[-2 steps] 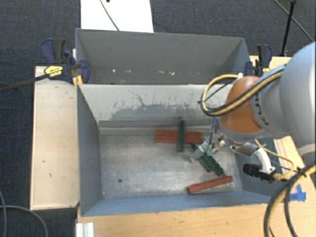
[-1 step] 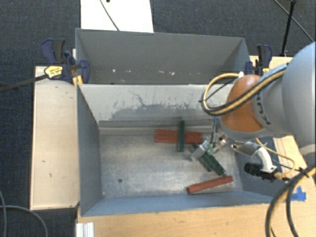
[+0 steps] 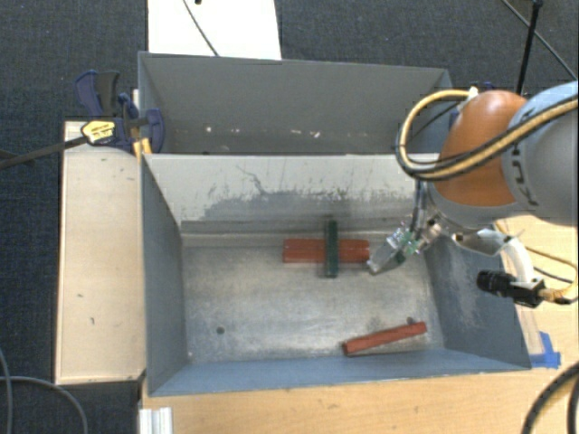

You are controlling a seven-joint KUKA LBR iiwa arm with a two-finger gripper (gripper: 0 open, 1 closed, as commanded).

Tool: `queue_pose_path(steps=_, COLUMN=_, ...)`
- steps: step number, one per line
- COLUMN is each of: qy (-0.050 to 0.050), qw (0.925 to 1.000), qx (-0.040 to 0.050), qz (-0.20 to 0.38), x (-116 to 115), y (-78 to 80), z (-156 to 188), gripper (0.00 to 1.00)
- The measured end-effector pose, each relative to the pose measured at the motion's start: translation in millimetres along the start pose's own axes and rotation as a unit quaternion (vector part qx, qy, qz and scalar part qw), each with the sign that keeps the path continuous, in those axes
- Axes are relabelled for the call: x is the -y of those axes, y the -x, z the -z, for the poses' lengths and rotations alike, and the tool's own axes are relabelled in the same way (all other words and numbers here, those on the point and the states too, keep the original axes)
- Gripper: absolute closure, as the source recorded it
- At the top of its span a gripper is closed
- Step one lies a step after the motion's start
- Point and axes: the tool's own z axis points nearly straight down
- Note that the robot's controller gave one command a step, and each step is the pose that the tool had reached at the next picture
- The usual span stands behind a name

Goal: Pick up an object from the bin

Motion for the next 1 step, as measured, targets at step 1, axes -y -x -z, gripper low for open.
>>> queue_pose_path(steps=1, qy=-0.002, qw=1.0, qx=-0.0012, qz=0.004, x=-0.8, y=1.0, z=23.1, gripper=1.0)
